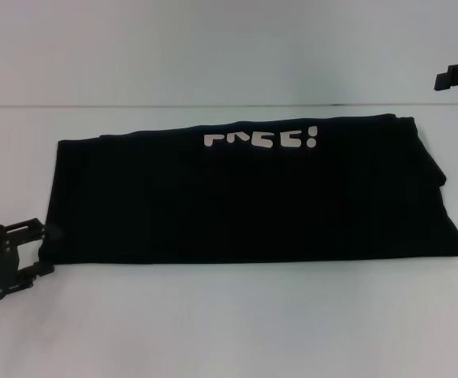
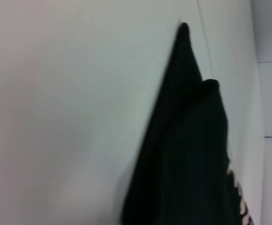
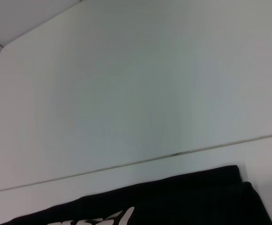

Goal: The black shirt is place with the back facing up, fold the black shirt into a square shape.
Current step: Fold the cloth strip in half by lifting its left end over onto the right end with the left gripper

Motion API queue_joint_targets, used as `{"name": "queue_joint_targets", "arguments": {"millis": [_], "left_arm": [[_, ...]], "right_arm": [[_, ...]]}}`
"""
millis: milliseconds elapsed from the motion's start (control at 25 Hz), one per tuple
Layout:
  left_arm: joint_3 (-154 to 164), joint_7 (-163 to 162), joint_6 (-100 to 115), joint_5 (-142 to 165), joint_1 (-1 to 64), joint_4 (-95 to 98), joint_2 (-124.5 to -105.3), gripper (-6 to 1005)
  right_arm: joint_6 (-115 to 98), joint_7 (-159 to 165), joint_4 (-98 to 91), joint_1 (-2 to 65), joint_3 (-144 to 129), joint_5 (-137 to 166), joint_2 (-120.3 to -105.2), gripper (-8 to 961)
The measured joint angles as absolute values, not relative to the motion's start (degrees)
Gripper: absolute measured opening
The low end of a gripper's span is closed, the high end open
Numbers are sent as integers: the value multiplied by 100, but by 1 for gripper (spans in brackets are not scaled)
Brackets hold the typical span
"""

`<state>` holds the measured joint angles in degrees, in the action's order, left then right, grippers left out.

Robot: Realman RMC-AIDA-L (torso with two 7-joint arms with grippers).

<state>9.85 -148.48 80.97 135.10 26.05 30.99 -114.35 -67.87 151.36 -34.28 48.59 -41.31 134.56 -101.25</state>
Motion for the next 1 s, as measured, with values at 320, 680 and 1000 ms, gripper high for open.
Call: {"name": "queue_joint_targets", "arguments": {"millis": [320, 680, 1000], "left_arm": [[998, -14907, 7856, 13619, 2625, 3002, -11435, 687], [1156, -14905, 7511, 13653, 2916, 2628, -11445, 687], [1348, -14921, 7288, 13654, 3276, 2500, -11495, 686]], "right_arm": [[-6792, 15121, -3428, 4859, -4131, 13456, -10125, 808], [-6785, 15110, -3428, 4839, -4131, 13456, -10125, 808], [-6785, 15099, -3428, 4824, -4130, 13456, -10133, 809]]}}
